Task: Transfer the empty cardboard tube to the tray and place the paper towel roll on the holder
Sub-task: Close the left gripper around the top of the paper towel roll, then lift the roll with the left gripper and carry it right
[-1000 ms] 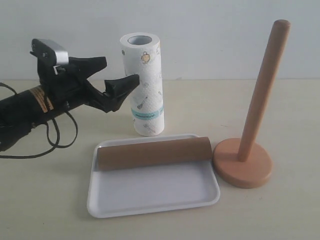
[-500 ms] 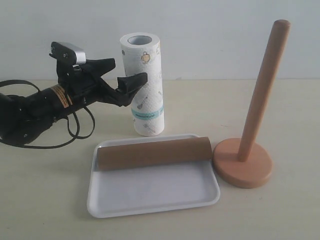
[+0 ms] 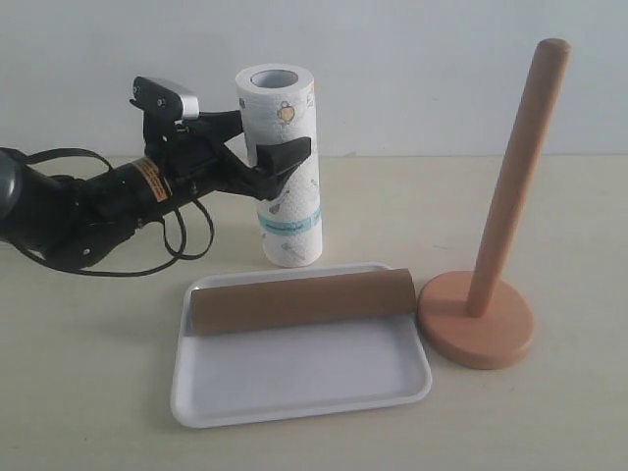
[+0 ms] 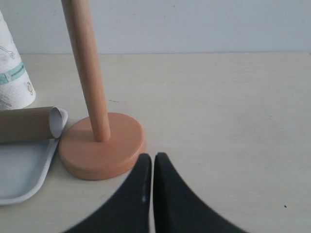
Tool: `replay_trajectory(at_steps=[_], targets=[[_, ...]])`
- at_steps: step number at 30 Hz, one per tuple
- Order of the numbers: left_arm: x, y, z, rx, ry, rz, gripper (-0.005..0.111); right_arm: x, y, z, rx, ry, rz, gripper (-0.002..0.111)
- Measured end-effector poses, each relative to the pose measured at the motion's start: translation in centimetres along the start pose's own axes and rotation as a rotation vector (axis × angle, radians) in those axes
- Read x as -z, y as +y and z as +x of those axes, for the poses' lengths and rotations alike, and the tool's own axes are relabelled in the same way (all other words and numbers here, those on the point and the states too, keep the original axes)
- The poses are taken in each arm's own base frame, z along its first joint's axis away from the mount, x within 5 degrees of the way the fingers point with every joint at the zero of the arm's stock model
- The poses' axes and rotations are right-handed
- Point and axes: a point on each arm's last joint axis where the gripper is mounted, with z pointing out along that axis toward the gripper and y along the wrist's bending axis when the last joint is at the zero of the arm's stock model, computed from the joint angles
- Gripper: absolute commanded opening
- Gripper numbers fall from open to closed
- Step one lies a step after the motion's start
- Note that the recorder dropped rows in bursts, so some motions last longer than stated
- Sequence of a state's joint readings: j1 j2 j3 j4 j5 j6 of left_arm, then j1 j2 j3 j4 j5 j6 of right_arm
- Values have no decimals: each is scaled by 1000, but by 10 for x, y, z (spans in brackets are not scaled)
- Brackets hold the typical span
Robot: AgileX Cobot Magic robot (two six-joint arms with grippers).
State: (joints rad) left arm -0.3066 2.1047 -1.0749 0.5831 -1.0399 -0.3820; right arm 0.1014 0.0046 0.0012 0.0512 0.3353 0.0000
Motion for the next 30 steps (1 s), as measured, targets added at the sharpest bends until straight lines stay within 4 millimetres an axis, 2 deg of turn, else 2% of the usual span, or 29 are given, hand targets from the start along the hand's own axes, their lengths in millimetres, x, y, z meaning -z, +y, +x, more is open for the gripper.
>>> replay_trajectory(at_steps=[8,11,13,15,19,27,30], targets=[[-15,10,11,-7,30,-16,106,0,0,0,0,0,0,1],[-17,12,12,-10,34,-20,98,0,0,0,0,0,0,1],[-17,12,12,-10,36,-20,82,0,0,0,0,0,0,1],[-17,12,12,-10,35,-20,61,0,0,0,0,0,0,1],[-18,11,11,-12,30,-15,5,0,0,0,0,0,0,1],[-18,13,10,-16,25,-44,5,0,0,0,0,0,0,1],[-17,12,0,-36,24,-41,4,0,0,0,0,0,0,1]])
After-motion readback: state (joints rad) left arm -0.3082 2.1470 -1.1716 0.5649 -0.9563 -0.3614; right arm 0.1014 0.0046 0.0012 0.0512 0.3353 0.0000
